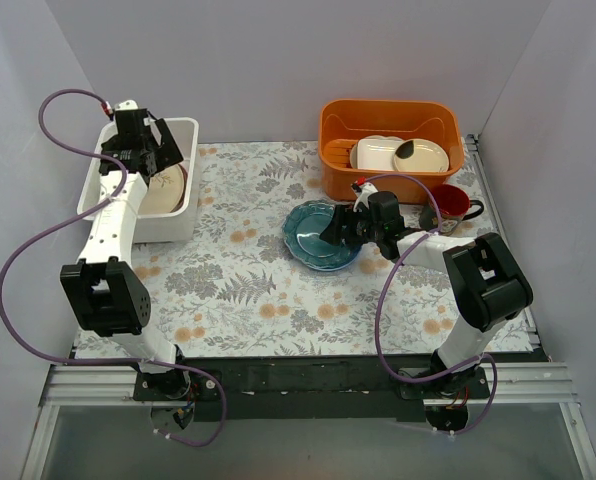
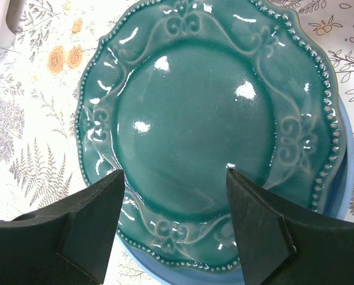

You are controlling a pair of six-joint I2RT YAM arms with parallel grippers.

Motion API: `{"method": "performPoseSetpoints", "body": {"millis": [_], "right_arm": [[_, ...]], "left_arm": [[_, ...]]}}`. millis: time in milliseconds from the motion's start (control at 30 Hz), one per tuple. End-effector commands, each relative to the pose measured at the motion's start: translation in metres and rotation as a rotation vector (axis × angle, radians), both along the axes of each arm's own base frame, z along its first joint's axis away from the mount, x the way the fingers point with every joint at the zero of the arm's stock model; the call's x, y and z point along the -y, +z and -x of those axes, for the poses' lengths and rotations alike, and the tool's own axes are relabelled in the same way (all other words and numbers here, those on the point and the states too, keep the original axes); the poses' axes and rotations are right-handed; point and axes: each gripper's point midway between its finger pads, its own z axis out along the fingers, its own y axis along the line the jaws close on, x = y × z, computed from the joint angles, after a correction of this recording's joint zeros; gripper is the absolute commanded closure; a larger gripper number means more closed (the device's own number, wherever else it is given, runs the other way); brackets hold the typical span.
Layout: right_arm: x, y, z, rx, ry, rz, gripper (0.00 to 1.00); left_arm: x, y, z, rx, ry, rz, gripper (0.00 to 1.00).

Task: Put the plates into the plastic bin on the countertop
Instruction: Pick up the plate at the center of the board.

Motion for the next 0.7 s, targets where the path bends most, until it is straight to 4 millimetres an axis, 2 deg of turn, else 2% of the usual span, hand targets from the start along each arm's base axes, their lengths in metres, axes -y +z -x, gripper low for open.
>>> {"method": "performPoseSetpoints", "body": {"millis": [0,67,100,667], "right_arm": [[-0.002,0.02,-0.003,0.058,-0.004,-0.028,0.23],[-0.001,0.021,-0.003,0.059,-0.007,-0.026,0.23],[-0.001,0.021,-0.003,0.059,-0.008,-0.026,0.23],[0.0,0.021,-0.004,0.061,-0.014,-0.024,0.23]], "left_arm": [[0.019,0.013,-0.001,0.037,-0.056,0.003,0.02],[0.022,0.012,-0.002,0.037,-0.061,0.001,0.02],[0.037,0.011,-0.003,0.033,-0.095,-0.001,0.02],[0.135,-0.006,-0.001,-0.01,-0.276,-0.064,0.02]]}}
